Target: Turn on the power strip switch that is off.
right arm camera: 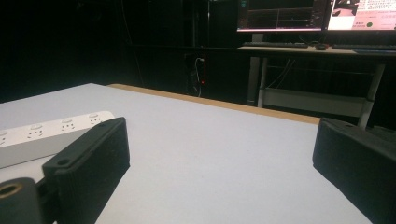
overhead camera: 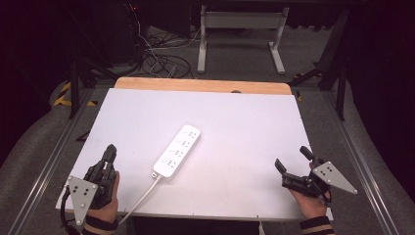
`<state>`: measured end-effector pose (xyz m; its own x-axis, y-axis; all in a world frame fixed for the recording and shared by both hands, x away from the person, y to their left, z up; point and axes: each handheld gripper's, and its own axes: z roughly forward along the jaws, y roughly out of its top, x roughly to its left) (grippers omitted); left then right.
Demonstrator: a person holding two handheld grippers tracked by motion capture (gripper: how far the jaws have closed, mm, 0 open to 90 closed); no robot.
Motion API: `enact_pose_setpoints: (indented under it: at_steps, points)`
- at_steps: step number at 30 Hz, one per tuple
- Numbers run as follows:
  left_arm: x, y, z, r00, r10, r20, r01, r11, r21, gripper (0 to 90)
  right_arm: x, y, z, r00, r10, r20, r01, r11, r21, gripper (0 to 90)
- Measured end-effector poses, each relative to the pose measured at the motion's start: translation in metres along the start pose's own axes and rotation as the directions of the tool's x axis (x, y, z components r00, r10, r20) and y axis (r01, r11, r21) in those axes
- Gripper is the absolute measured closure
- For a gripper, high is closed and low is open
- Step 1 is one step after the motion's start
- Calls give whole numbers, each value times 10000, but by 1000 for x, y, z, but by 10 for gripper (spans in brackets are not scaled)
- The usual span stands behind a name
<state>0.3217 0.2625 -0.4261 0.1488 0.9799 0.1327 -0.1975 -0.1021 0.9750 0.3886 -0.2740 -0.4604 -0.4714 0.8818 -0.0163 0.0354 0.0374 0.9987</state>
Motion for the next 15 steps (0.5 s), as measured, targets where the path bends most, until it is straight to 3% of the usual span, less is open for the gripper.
enact_pose_setpoints:
  at_steps: [11, 12, 13, 15]
  points:
    - [3, -5, 4, 9999, -41, -167, 43, 9999, 115, 894, 0, 0, 0, 10000, -15, 13, 15, 10000, -15, 41]
    - [3, -5, 4, 9999, -41, -167, 43, 9999, 115, 789, 0, 0, -1, 10000, 20, 17, -20, 10000, -31, 41]
    - [2, -6, 5, 9985, 208, -512, -214, 9997, -121, 661, 0, 0, -1, 10000, -14, 15, 14, 10000, -13, 41]
    - [-1, -9, 9, 9930, 450, -1093, -504, 9976, -468, 312, 0, 0, 0, 10000, 3, 10, -3, 10000, 6, 41]
